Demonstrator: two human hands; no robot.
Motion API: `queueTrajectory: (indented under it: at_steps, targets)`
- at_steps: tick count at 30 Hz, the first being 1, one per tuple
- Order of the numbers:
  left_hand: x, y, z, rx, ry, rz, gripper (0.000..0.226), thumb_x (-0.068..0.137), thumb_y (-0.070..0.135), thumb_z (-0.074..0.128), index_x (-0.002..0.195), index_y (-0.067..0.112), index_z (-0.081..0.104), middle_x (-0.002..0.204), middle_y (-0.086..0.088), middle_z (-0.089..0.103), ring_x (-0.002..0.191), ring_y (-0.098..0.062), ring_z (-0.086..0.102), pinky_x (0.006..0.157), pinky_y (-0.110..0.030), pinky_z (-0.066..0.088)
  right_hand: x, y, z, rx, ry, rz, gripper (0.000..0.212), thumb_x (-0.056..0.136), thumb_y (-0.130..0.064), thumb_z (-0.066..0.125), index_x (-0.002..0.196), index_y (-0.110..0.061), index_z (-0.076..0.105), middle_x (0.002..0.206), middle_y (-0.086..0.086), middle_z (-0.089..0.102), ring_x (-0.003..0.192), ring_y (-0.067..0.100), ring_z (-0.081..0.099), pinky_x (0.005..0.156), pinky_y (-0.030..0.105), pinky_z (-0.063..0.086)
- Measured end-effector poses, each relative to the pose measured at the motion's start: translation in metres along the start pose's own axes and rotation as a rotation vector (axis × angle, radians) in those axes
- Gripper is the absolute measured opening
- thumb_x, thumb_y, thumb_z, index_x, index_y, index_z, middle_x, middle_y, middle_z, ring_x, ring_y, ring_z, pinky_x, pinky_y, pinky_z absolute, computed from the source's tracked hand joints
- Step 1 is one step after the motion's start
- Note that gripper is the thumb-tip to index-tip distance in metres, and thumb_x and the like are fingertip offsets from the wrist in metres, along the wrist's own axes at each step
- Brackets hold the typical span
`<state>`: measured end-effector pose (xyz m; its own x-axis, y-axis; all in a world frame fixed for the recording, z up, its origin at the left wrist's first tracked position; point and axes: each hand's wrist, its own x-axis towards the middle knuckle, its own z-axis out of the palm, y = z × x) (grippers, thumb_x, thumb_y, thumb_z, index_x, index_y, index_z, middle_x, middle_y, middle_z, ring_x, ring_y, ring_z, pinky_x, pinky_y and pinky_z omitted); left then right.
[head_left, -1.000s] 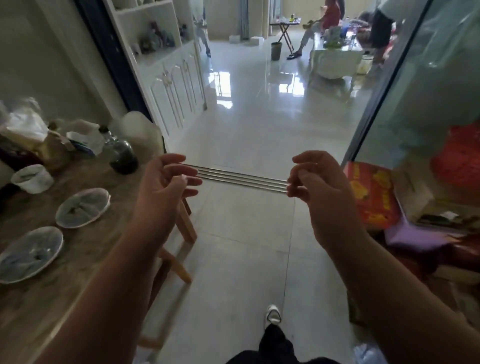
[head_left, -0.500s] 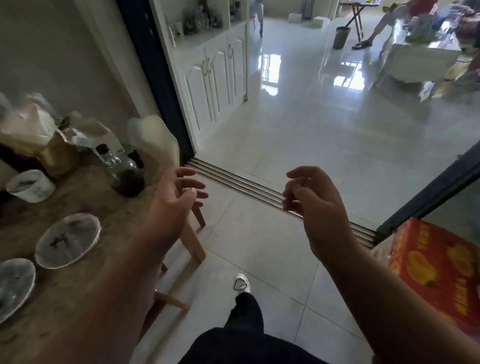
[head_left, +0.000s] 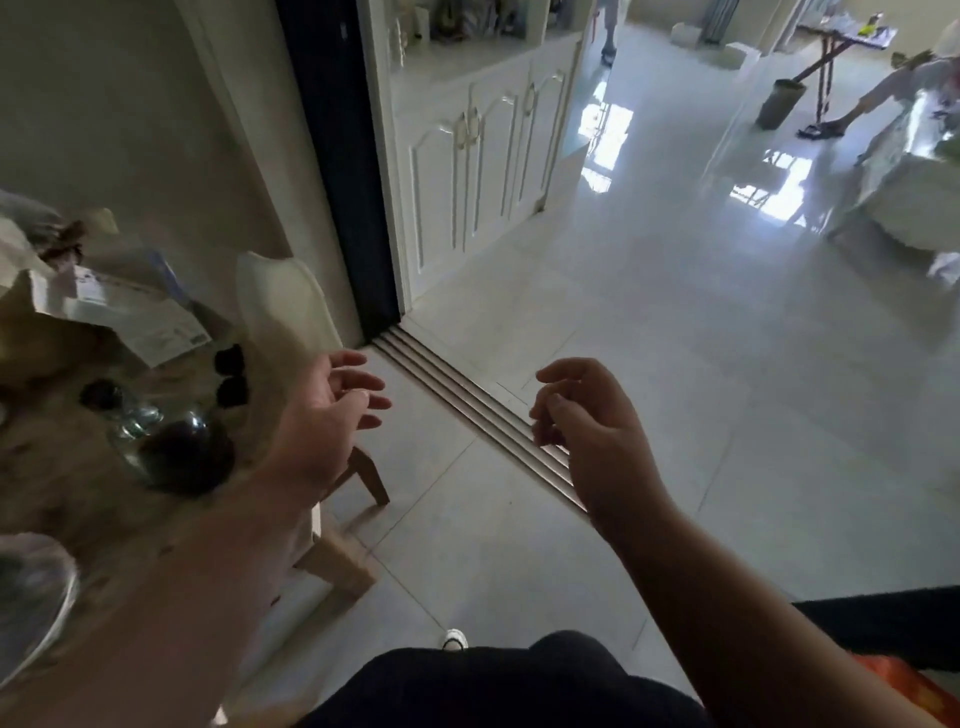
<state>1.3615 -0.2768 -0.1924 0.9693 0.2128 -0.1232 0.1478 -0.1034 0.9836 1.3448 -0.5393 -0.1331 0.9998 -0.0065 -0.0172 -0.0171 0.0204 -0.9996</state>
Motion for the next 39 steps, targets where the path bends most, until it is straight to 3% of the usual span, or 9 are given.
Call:
queueTrajectory:
  at_steps: [4, 8, 15, 21, 24, 28, 33, 36, 39]
  targets:
    - [0.055, -0.013, 0.004, 0.012, 0.123, -0.056, 0.033, 0.093, 0.008, 0.052, 0.113, 0.034, 0.057, 0.108, -0.009, 0.07, 0.094, -0.021, 0.075, 0.076, -0.032, 0.06, 0.086, 0.02, 0.015, 0.012, -0.114, 0.05, 0.034, 0.094, 0.008, 0.046, 0.094, -0.019, 0.066, 0.066, -0.005, 0.064, 0.06, 0.012, 0.06, 0.059, 0.023, 0.052]
    - [0.108, -0.034, 0.008, 0.017, 0.329, -0.176, 0.029, 0.099, 0.001, 0.052, 0.12, 0.021, 0.055, 0.108, -0.01, 0.068, 0.095, -0.023, 0.073, 0.071, -0.026, 0.06, 0.182, 0.05, 0.039, -0.012, -0.318, 0.099, 0.034, 0.084, -0.007, 0.049, 0.087, -0.033, 0.071, 0.067, -0.005, 0.068, 0.06, 0.01, 0.061, 0.057, 0.021, 0.051]
    - [0.177, -0.045, 0.016, -0.024, 0.705, -0.344, 0.044, 0.09, 0.001, 0.05, 0.133, 0.011, 0.052, 0.103, -0.008, 0.069, 0.093, -0.026, 0.072, 0.074, -0.037, 0.06, 0.342, 0.09, 0.078, -0.148, -0.667, 0.141, 0.026, 0.078, -0.026, 0.054, 0.096, -0.037, 0.07, 0.073, -0.005, 0.072, 0.062, 0.011, 0.065, 0.056, 0.022, 0.052]
    - [0.198, -0.04, 0.018, -0.11, 0.928, -0.396, 0.042, 0.077, 0.008, 0.048, 0.111, 0.031, 0.057, 0.102, -0.007, 0.069, 0.087, -0.021, 0.074, 0.069, -0.034, 0.058, 0.411, 0.108, 0.151, -0.316, -0.958, 0.19, 0.031, 0.085, -0.021, 0.05, 0.09, -0.045, 0.067, 0.076, -0.008, 0.073, 0.067, 0.009, 0.066, 0.063, 0.025, 0.055]
    - [0.196, -0.043, 0.01, -0.156, 1.024, -0.41, 0.045, 0.076, 0.007, 0.048, 0.105, 0.04, 0.058, 0.101, -0.001, 0.07, 0.091, -0.021, 0.073, 0.073, -0.037, 0.06, 0.426, 0.12, 0.193, -0.381, -1.04, 0.26, 0.024, 0.091, -0.017, 0.05, 0.097, -0.033, 0.065, 0.086, 0.001, 0.072, 0.076, 0.017, 0.067, 0.068, 0.03, 0.057]
    - [0.197, -0.054, -0.01, -0.227, 1.099, -0.416, 0.04, 0.07, 0.02, 0.056, 0.093, 0.051, 0.064, 0.095, 0.011, 0.073, 0.096, -0.024, 0.072, 0.081, -0.042, 0.061, 0.447, 0.149, 0.263, -0.494, -1.009, 0.453, 0.018, 0.098, -0.009, 0.052, 0.112, -0.018, 0.061, 0.1, 0.013, 0.067, 0.081, 0.023, 0.065, 0.07, 0.037, 0.058]
    - [0.219, -0.086, -0.041, -0.302, 1.107, -0.427, 0.035, 0.078, 0.015, 0.058, 0.102, 0.039, 0.065, 0.103, 0.005, 0.073, 0.104, -0.027, 0.071, 0.081, -0.037, 0.057, 0.468, 0.191, 0.335, -0.653, -1.037, 0.57, 0.051, 0.098, -0.04, 0.058, 0.143, -0.017, 0.052, 0.122, 0.007, 0.061, 0.107, 0.025, 0.066, 0.089, 0.044, 0.06]
    - [0.237, -0.098, -0.058, -0.247, 1.035, -0.446, 0.033, 0.084, 0.012, 0.052, 0.109, 0.032, 0.061, 0.104, 0.006, 0.072, 0.101, -0.019, 0.072, 0.085, -0.039, 0.06, 0.474, 0.206, 0.363, -0.608, -1.036, 0.664, 0.033, 0.096, -0.045, 0.06, 0.122, -0.025, 0.061, 0.125, 0.006, 0.067, 0.111, 0.027, 0.068, 0.091, 0.048, 0.062]
    - [0.257, -0.109, -0.076, -0.223, 1.007, -0.491, 0.031, 0.088, 0.009, 0.053, 0.107, 0.032, 0.061, 0.099, 0.013, 0.073, 0.098, -0.018, 0.073, 0.085, -0.038, 0.061, 0.478, 0.223, 0.382, -0.575, -0.977, 0.756, 0.03, 0.095, -0.035, 0.065, 0.122, -0.021, 0.062, 0.117, 0.004, 0.074, 0.101, 0.023, 0.073, 0.075, 0.041, 0.062]
